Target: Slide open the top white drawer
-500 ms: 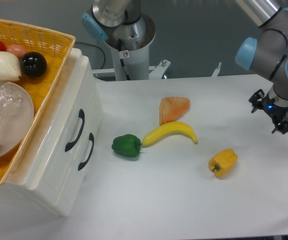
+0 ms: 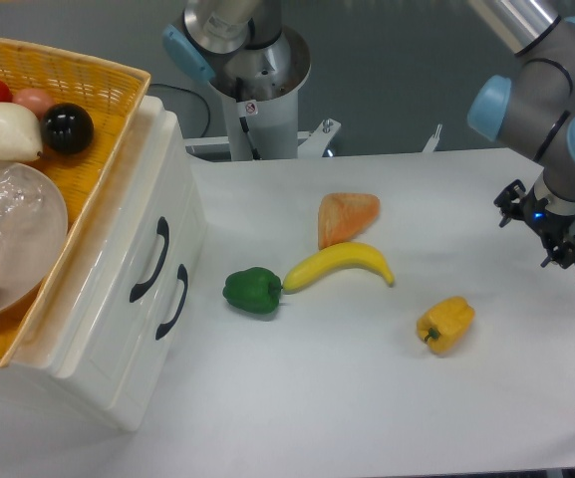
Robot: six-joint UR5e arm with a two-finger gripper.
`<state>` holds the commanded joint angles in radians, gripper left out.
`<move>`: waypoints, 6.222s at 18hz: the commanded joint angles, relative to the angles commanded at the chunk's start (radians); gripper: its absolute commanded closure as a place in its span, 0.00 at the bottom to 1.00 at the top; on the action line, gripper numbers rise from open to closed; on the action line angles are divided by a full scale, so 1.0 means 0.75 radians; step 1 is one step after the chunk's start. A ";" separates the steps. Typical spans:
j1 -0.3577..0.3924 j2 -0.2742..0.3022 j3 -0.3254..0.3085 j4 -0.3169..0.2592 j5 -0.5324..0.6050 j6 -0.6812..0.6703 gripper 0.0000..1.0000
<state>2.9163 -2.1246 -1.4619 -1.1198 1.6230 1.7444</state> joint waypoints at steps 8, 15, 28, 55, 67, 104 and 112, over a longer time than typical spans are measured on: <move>-0.110 0.012 0.018 -0.002 -0.010 -0.339 0.00; -0.229 0.096 -0.004 -0.018 -0.237 -0.785 0.00; -0.401 0.327 -0.049 -0.343 -0.423 -1.053 0.00; -0.677 0.397 -0.086 -0.542 -0.683 -1.405 0.00; -0.726 0.385 -0.090 -0.528 -0.697 -1.438 0.01; -0.779 0.344 -0.090 -0.427 -0.687 -1.487 0.08; -0.782 0.348 -0.092 -0.427 -0.687 -1.489 0.18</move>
<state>2.3301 -1.8638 -1.5309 -1.4404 1.1075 0.6274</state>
